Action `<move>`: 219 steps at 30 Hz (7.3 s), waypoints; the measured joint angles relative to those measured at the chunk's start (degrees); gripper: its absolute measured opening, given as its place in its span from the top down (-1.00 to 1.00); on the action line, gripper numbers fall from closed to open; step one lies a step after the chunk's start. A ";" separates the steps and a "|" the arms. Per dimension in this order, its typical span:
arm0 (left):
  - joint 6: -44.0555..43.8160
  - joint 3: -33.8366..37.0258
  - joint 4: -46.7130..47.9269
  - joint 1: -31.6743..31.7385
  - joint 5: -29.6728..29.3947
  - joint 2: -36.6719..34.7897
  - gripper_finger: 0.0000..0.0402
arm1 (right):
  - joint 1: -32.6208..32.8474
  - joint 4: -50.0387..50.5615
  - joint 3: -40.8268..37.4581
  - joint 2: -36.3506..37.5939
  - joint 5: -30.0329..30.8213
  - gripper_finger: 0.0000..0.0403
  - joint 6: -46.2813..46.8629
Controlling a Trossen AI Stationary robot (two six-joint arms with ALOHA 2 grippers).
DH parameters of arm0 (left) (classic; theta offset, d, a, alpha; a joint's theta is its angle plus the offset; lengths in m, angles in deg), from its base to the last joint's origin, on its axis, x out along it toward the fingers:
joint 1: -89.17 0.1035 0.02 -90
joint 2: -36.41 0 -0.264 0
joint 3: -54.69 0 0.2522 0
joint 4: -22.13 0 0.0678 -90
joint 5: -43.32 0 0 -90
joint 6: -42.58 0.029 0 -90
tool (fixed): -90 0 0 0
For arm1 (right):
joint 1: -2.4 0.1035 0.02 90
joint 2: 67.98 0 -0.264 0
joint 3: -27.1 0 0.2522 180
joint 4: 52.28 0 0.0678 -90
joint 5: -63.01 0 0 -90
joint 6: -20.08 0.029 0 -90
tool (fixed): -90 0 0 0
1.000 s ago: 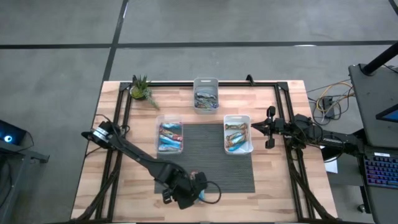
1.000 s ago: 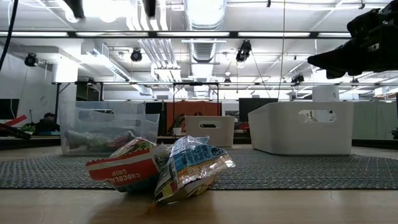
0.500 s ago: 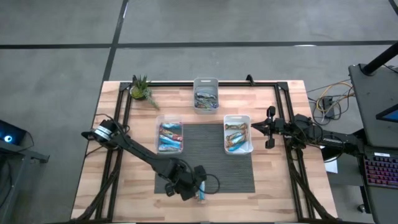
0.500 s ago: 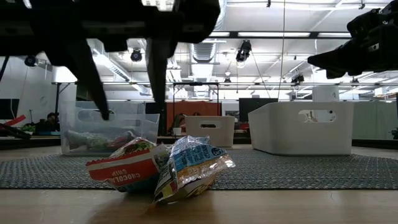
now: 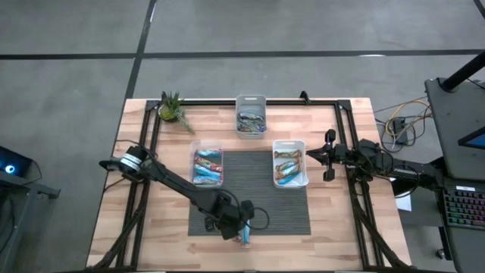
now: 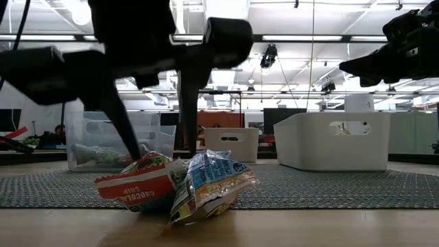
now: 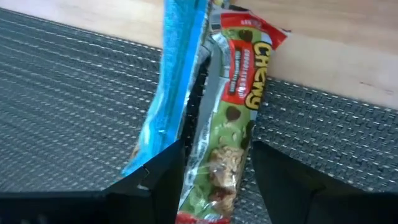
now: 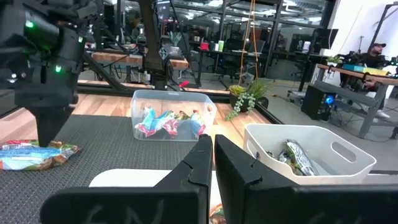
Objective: Pick and place Granola Bars by type
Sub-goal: Put the red granola bar into the transparent bin, then put the yellow granola bar into the white bin
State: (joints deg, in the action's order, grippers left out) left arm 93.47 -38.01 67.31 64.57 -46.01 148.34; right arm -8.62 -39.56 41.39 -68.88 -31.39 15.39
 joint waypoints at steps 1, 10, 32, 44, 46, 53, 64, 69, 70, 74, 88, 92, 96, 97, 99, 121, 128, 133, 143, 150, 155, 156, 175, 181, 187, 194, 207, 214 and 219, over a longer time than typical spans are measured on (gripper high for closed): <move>0.20 0.00 -0.25 -0.02 0.00 0.50 0.15 | 0.01 0.00 0.01 0.00 -0.01 0.96 -0.03; 0.65 -0.73 -1.36 -0.02 -0.54 3.05 0.15 | 0.01 0.00 0.01 0.03 -0.02 0.96 -0.27; 0.90 -2.28 1.37 0.00 -0.63 3.51 0.76 | -0.01 0.00 0.00 0.04 0.00 0.96 -0.02; -1.69 -5.02 2.91 0.00 -1.12 3.47 0.84 | 0.01 0.00 0.02 0.06 0.00 0.96 -0.03; -2.18 -5.85 4.30 0.02 -1.72 3.01 0.84 | 0.01 0.00 0.01 0.07 -0.01 0.96 -0.07; -3.12 -6.21 7.48 0.50 -2.56 -0.75 0.84 | 0.01 0.00 0.01 0.04 -0.01 0.96 -0.23; -6.45 -6.08 12.77 2.54 -5.34 -7.18 0.84 | -0.01 0.00 0.00 0.02 0.02 0.96 -0.02; -10.12 -6.49 15.63 6.17 -10.61 -9.21 0.84 | -0.01 0.00 0.00 -0.07 0.03 0.96 -0.14; -10.84 -6.60 15.16 6.95 -11.60 -9.86 0.84 | 0.00 0.00 0.00 -0.06 -0.04 0.96 -0.02; -14.91 -6.33 16.30 10.13 -13.74 -12.61 0.84 | 0.01 -0.02 0.00 -0.33 -0.07 0.96 -0.26; -28.48 -6.80 26.19 18.81 -13.64 -18.56 0.84 | -0.01 0.00 0.01 -1.04 0.06 0.96 -0.10; -33.47 -7.15 28.86 21.08 -13.19 -19.64 0.84 | -0.01 0.00 0.00 -1.07 0.03 0.96 -0.28; -41.02 -7.15 32.18 23.79 -11.49 -20.25 0.84 | -0.01 0.00 0.01 -1.08 0.01 0.96 -0.03; -43.22 -7.23 33.26 24.50 -10.98 -20.25 0.84 | 0.00 0.00 0.00 -1.09 0.01 0.96 -0.09; -47.12 -7.26 35.55 25.87 -10.16 -20.25 0.84 | -0.01 0.00 0.00 -1.09 0.02 0.96 -0.26; -48.17 -4.47 44.54 34.25 -1.81 -20.21 0.84 | -0.01 0.00 0.02 -1.07 -0.02 0.96 -0.02; -49.34 -0.27 40.70 36.30 -1.73 -20.21 0.84 | -0.01 0.00 0.01 -1.07 -0.02 0.96 -0.03; -50.01 3.03 35.92 37.65 -1.18 -20.21 0.84 | -0.01 0.00 0.00 -1.07 -0.02 0.96 -0.01; -54.61 9.29 32.01 39.26 2.29 -20.18 0.84 | 0.00 0.00 0.00 -1.07 -0.02 0.96 -0.28; -54.61 9.94 30.63 39.53 2.63 -20.18 0.84 | -0.01 0.00 0.01 -1.07 -0.02 0.96 -0.26; -54.59 9.94 30.46 40.17 2.67 -20.18 0.84 | -0.01 0.00 0.01 -1.07 -0.02 0.96 -0.27; -54.59 9.94 30.47 40.27 2.65 -20.18 0.84 | 0.00 0.00 0.01 -1.07 -0.01 0.96 -0.28; -54.79 11.70 29.31 40.63 2.27 -20.25 0.35 | -0.01 0.00 0.00 -1.07 -0.01 0.96 -0.28; -55.11 11.67 28.70 40.19 2.37 -20.25 0.34 | 0.01 0.00 0.00 -1.07 0.00 0.96 -0.28; -55.90 9.45 28.62 38.91 4.34 -20.40 0.35 | 0.00 0.00 0.00 -1.07 0.00 0.96 -0.27; -56.01 6.64 28.60 36.71 12.26 -22.12 0.41 | 0.00 0.00 0.00 -1.07 0.00 0.96 -0.28; -55.86 6.23 28.24 34.82 13.97 -24.70 1.00 | 0.01 0.00 0.01 -1.09 -0.02 0.96 -0.27; -53.52 2.63 23.30 30.95 18.88 -25.10 1.00 | 0.00 0.00 0.00 -1.09 0.00 0.96 -0.23; -52.23 -1.18 18.56 27.39 19.78 -24.91 1.00 | 0.01 0.00 0.00 -1.09 -0.02 0.96 -0.28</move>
State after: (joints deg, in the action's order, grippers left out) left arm 41.24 -39.19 85.87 91.96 -26.23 123.44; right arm -8.61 -39.56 41.39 -69.98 -31.41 15.11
